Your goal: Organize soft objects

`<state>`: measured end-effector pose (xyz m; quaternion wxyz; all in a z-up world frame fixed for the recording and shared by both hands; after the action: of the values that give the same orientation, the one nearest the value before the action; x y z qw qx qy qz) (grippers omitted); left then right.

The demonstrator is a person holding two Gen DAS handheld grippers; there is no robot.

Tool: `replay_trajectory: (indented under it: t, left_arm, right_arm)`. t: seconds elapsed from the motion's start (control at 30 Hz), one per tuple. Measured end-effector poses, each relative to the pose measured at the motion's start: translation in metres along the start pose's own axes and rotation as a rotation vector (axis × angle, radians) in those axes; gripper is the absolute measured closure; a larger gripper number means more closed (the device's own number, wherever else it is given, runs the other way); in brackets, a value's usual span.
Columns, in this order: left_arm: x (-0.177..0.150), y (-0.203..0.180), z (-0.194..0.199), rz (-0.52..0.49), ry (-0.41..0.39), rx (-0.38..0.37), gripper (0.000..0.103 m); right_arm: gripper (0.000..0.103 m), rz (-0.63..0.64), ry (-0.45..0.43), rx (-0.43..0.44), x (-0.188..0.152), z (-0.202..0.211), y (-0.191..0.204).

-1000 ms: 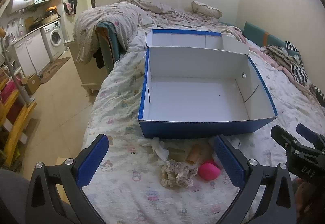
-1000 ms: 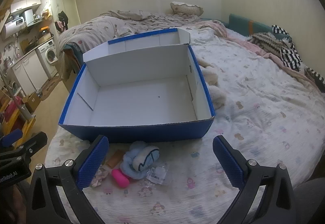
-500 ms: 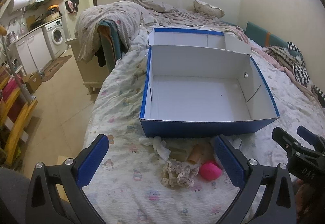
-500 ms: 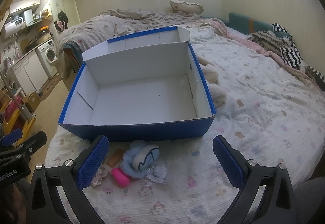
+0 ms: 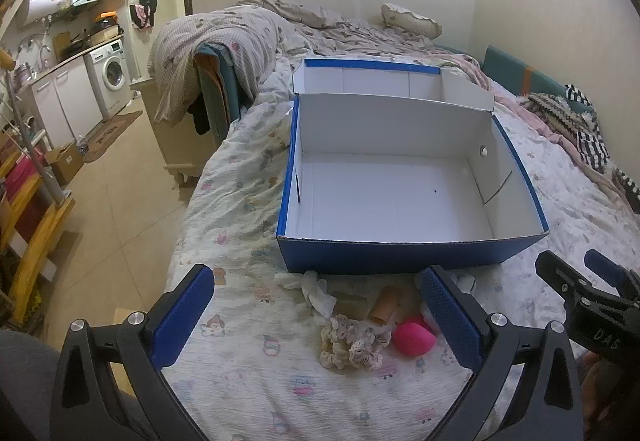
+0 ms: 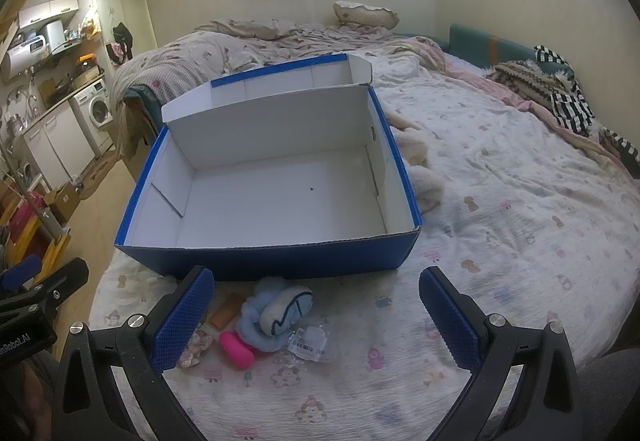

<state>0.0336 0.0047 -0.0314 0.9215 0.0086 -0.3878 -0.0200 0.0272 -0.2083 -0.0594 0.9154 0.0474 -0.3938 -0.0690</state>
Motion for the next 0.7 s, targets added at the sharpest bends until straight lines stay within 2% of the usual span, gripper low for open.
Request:
replay_trajectory:
  t: [0.7]
  left_arm:
    - [0.0007, 0.0018, 0.0024, 0.002, 0.000, 0.004, 0.000]
  right_arm:
    - [0.000, -0.004, -0.003, 0.008, 0.0005, 0.0029, 0.0013]
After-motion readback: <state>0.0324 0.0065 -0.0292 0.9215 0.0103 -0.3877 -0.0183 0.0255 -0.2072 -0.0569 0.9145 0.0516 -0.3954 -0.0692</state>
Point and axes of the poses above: each gripper's, at about its wrist camera, not at the fingertips, and z roughly against the way its jaws point, y to its left, x to its top, the point moved 5 cm from there along -z, roughly the way its jaws point, and after that the axes turned 3 degrees about -z, right-handed, at the moved point
